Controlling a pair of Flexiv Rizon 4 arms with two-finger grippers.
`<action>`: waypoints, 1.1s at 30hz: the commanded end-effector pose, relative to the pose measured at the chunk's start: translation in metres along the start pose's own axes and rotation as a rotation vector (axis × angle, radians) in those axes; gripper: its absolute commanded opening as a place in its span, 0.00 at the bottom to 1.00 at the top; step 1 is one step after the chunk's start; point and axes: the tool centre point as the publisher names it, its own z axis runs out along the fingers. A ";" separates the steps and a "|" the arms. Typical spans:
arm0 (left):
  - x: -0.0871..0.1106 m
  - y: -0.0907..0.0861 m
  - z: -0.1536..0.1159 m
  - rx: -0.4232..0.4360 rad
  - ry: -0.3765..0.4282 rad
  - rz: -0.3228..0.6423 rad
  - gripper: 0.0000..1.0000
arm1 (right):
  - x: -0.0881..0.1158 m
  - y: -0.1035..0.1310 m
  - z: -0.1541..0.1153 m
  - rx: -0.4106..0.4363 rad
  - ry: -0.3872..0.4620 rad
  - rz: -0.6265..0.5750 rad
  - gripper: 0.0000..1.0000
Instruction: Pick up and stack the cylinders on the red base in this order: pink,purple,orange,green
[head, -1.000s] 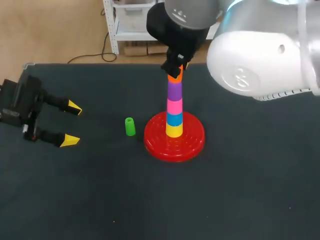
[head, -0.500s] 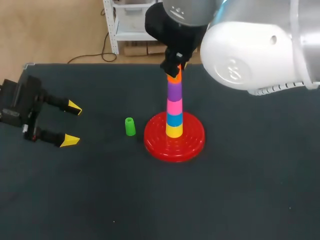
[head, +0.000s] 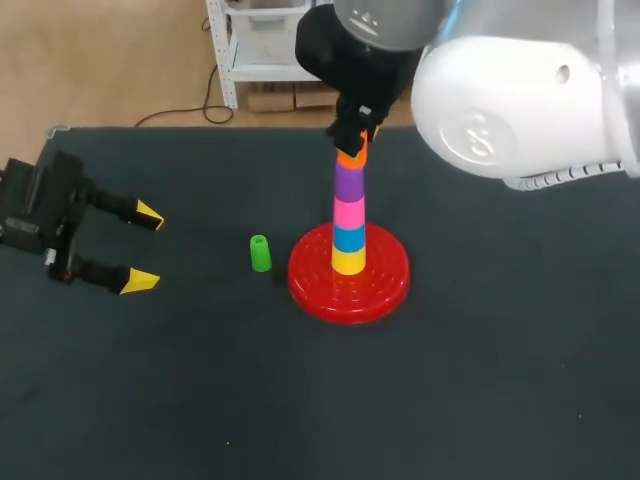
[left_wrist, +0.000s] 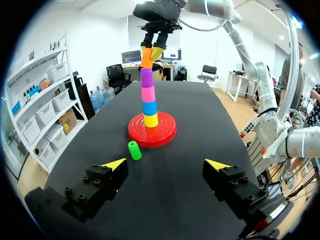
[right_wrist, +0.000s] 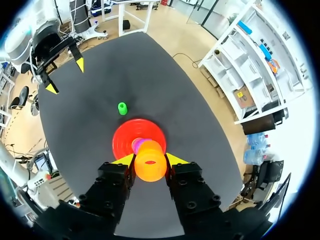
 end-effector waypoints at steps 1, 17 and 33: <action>0.002 -0.001 0.000 -0.003 -0.004 0.003 1.00 | -0.001 -0.001 0.003 -0.007 0.001 0.000 0.00; 0.002 -0.001 0.000 -0.003 -0.004 0.003 1.00 | -0.001 0.000 0.015 -0.036 0.016 0.004 0.00; 0.002 -0.001 0.000 -0.003 -0.004 0.003 1.00 | -0.004 -0.002 0.020 -0.015 0.070 -0.044 0.00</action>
